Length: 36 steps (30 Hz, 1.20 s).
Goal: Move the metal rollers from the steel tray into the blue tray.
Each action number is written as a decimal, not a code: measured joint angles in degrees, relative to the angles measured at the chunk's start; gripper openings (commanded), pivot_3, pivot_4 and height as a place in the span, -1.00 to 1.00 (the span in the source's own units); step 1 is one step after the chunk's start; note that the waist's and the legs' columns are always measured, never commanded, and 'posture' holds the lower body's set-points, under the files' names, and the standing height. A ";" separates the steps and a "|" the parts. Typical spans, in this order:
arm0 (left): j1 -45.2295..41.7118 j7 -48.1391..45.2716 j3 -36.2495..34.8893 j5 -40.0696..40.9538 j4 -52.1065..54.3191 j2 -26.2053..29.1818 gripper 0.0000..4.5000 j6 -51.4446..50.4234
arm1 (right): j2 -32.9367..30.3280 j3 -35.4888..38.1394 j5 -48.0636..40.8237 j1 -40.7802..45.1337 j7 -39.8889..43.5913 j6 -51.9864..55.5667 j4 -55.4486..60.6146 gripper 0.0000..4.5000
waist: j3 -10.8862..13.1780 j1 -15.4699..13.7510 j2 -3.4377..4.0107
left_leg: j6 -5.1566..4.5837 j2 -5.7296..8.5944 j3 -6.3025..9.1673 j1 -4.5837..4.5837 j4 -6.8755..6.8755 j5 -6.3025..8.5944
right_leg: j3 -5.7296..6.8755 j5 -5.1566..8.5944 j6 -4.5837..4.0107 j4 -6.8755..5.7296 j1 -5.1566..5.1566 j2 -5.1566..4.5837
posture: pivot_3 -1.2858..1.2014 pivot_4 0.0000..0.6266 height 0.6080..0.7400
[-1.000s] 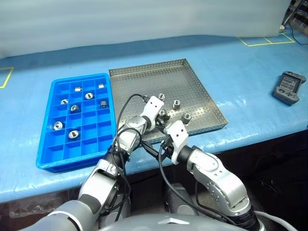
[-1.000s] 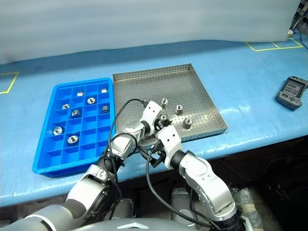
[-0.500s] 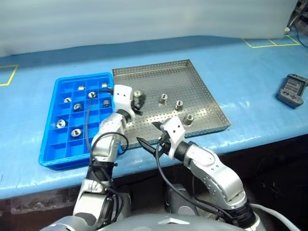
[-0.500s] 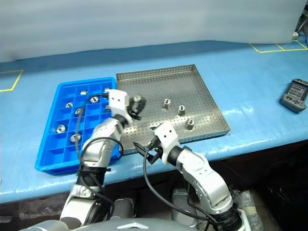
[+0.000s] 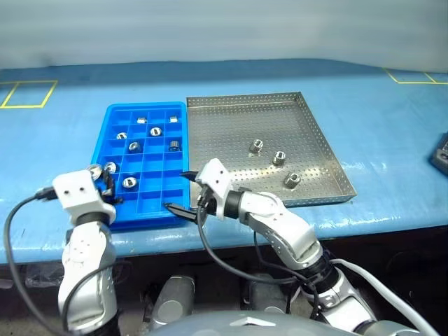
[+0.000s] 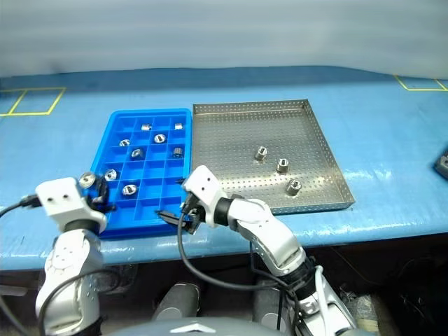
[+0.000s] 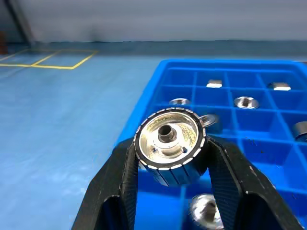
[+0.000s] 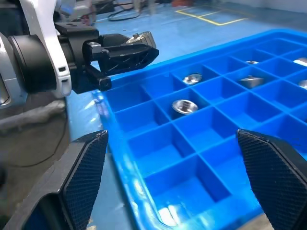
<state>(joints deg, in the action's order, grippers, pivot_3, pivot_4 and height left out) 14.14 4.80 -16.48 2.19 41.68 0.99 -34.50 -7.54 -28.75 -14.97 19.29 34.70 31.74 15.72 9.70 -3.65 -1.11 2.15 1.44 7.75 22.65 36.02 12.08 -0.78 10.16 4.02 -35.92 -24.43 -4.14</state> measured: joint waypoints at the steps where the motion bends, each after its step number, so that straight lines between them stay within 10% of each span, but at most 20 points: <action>1: 1.00 0.30 0.02 -0.02 0.13 -0.65 -0.19 -0.03 | 0.15 -0.11 0.00 0.05 0.42 -0.19 -0.14 1.00 | 0.00 -0.49 0.00 | 0.00 0.00 0.01 0.00 0.00 0.00 | 0.01 0.00 0.00 -0.02 -0.01 0.00 | 0.30 -0.52 1.00; 8: 4.42 0.75 1.44 -1.70 0.11 -1.03 -0.19 -0.46 | 0.49 -1.15 0.11 0.16 1.86 -1.01 -1.01 1.00 | 0.00 -2.23 0.00 | 0.05 -0.02 0.03 0.07 -0.01 0.03 | 0.07 0.03 -0.05 -0.03 -0.09 0.00 | 0.28 -0.52 1.00; 16: 1.63 -0.34 2.24 -0.86 -1.19 -1.09 0.98 -0.45 | -0.24 -1.08 0.24 -1.16 1.12 -0.83 -0.27 1.00 | 0.00 -2.13 0.01 | 0.06 -0.03 0.02 0.09 -0.12 0.04 | 0.10 0.08 -0.12 -0.01 -0.14 0.00 | 0.24 -0.52 1.00; 23: -1.00 -1.71 2.65 0.50 -2.42 -0.73 0.98 0.32 | 0.22 1.04 0.41 -3.00 -2.56 0.22 0.87 1.00 | 0.00 -1.57 0.01 | 0.06 -0.04 0.00 0.08 -0.12 0.04 | 0.10 0.08 -0.12 -0.02 -0.15 0.00 | 0.21 -0.52 1.00; 36: -1.17 -13.49 13.87 3.54 -3.46 4.28 0.98 13.78 | 14.33 15.82 16.32 11.02 -36.95 -5.74 -21.84 1.00 | 0.03 0.11 0.09 | 0.07 -0.04 -0.06 0.07 -0.18 0.02 | 0.07 0.08 -0.16 -0.01 -0.17 0.00 | 0.19 -0.52 1.00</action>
<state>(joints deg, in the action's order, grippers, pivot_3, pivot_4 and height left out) 12.96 -8.70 -2.61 5.73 38.22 5.27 -20.72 6.79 -12.93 1.35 30.31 -2.25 26.00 -6.12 9.73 -3.54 -1.02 2.22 1.39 7.68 22.72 35.84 12.10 -0.71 10.24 3.87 -35.94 -24.60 -4.14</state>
